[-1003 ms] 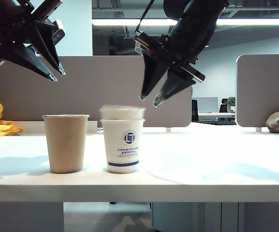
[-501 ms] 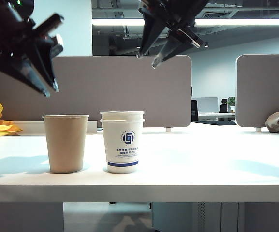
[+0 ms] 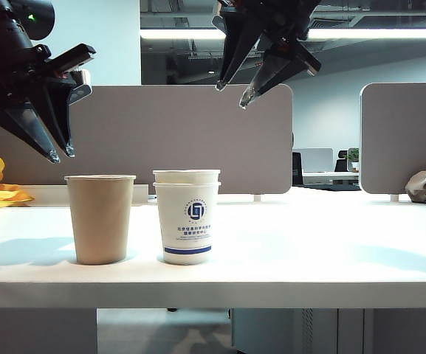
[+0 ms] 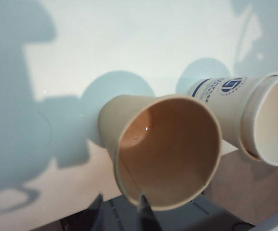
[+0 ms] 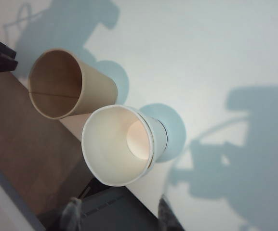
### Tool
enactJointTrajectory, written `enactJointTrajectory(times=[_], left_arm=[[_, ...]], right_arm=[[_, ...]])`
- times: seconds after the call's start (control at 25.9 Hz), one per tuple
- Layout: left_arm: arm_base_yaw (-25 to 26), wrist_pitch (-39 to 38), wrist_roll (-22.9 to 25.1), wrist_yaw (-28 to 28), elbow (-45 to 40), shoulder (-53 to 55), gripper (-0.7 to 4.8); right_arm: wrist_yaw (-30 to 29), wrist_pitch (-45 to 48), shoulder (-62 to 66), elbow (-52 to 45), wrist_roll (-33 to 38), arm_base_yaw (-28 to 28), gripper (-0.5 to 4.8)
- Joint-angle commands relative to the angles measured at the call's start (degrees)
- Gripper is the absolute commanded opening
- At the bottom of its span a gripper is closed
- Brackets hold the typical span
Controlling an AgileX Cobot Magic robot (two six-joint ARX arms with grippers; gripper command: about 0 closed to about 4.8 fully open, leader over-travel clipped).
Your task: Pick up all the paper cups on the table one by one and stack them together.
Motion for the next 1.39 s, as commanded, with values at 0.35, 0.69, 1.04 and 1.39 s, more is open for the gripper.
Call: enactJointTrajectory(times=[0.35, 0.69, 1.04, 1.39], left_arm=[[-1.4, -0.6, 0.3, 2.2, 0.0, 4.8, 0.89], [-2.1, 1.5, -0.2, 1.2, 0.0, 4.9, -0.06], [-2.1, -1.7, 0.2, 1.2, 2.5, 3.9, -0.06], [-3.0, -12.5, -0.2, 3.8, 21.0, 2.3, -0.06]], right_arm=[[-0.4, -1.9, -0.5, 0.3, 0.0, 0.1, 2.07], [-0.4, -2.2, -0.5, 0.3, 0.0, 0.1, 2.07], [-0.3, -2.3, -0.5, 0.3, -1.3, 0.1, 2.07], [2.2, -3.3, -0.5, 0.3, -1.3, -0.4, 2.07]])
